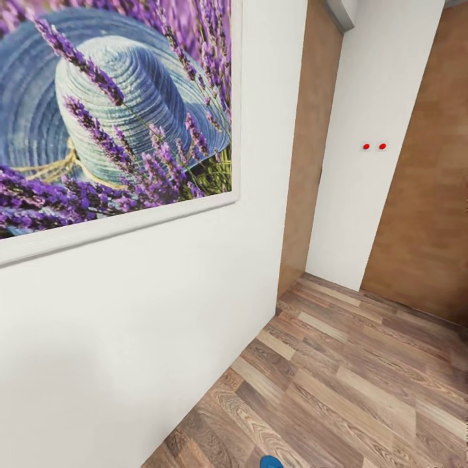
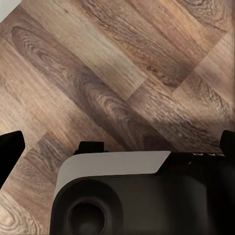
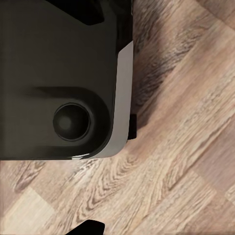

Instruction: In the bedroom, move the book from the bed onto either nightstand, and place the two sandals side by side next to the bed.

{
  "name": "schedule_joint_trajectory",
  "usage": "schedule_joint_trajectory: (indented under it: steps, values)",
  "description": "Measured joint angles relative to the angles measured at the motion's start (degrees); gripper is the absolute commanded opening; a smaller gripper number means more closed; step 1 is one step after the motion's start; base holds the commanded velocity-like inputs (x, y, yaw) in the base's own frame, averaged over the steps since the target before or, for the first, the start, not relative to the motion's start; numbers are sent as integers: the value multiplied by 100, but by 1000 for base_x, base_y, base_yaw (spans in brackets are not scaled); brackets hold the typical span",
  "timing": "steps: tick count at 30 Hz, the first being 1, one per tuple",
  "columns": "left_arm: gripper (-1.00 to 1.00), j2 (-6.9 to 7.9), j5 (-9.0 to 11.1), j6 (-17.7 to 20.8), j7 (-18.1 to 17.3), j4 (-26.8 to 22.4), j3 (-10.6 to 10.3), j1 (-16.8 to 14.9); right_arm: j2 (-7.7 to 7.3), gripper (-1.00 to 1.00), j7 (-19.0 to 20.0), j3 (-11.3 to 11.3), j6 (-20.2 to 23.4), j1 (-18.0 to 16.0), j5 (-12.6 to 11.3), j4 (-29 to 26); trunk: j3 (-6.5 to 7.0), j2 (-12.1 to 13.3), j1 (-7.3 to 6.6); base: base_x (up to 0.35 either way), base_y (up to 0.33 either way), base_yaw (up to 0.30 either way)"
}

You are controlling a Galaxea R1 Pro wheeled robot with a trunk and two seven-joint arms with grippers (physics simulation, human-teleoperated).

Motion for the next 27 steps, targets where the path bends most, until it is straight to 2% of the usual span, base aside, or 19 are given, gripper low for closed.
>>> schedule_joint_trajectory:
  steps: [9, 27]
  values:
    - [100, 0, -1, 0, 0, -2, 0, 0, 0, 100, 0, 0, 0, 0, 0, 0, 0, 0, 0, 0, 0, -38]
    - [100, 0, -2, 0, 0, 1, 0, -1, 0, 100, 0, 0, -1, 0, 0, 0, 0, 0, 0, 0, 0, -235]
